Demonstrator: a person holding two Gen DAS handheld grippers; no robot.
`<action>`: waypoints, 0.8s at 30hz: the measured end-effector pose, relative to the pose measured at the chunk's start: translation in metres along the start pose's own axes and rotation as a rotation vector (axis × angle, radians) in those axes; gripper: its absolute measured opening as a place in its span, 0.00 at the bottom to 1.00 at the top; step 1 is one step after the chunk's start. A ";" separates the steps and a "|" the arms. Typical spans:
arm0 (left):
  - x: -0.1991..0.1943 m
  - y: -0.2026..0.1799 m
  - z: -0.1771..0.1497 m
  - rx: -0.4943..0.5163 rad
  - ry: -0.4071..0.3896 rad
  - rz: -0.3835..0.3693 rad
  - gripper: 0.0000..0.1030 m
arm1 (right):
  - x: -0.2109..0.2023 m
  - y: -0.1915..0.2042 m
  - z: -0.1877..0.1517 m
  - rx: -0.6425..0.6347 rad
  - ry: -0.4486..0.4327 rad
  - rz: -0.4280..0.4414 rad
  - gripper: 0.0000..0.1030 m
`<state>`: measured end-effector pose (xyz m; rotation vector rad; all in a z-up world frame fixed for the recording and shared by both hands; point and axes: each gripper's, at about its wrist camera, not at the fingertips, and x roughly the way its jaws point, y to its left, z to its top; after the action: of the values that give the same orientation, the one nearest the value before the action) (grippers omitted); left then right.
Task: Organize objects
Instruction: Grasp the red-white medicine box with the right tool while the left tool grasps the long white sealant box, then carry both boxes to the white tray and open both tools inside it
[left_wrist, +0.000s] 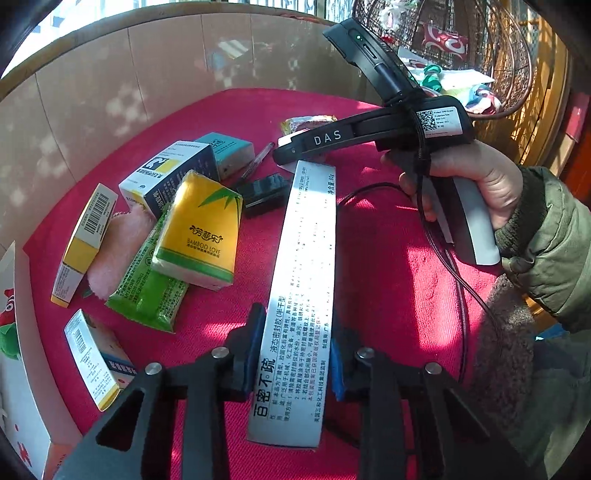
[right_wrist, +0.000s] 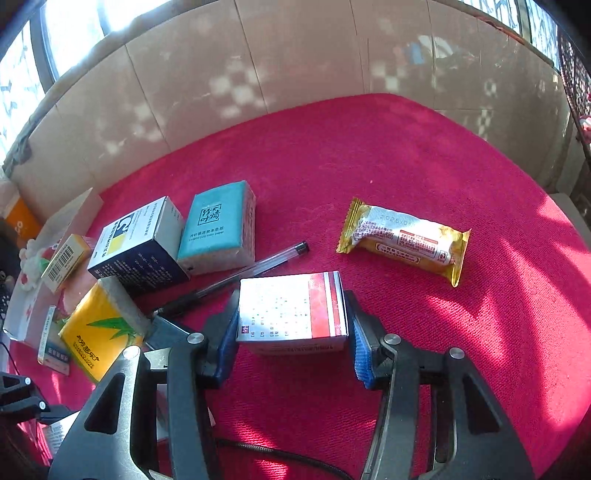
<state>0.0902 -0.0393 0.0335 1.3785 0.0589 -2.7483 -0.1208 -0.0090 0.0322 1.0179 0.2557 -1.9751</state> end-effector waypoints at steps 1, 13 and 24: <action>-0.001 0.001 0.000 -0.011 -0.004 -0.006 0.28 | -0.001 -0.001 0.000 0.006 -0.002 0.003 0.49; -0.051 0.010 0.006 -0.116 -0.239 0.113 0.26 | -0.063 -0.014 0.004 0.067 -0.155 0.019 0.49; -0.095 0.046 -0.003 -0.315 -0.424 0.291 0.26 | -0.106 0.033 0.009 -0.047 -0.275 0.074 0.49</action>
<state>0.1527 -0.0813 0.1073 0.6566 0.2354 -2.5783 -0.0697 0.0315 0.1227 0.7052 0.1099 -2.0043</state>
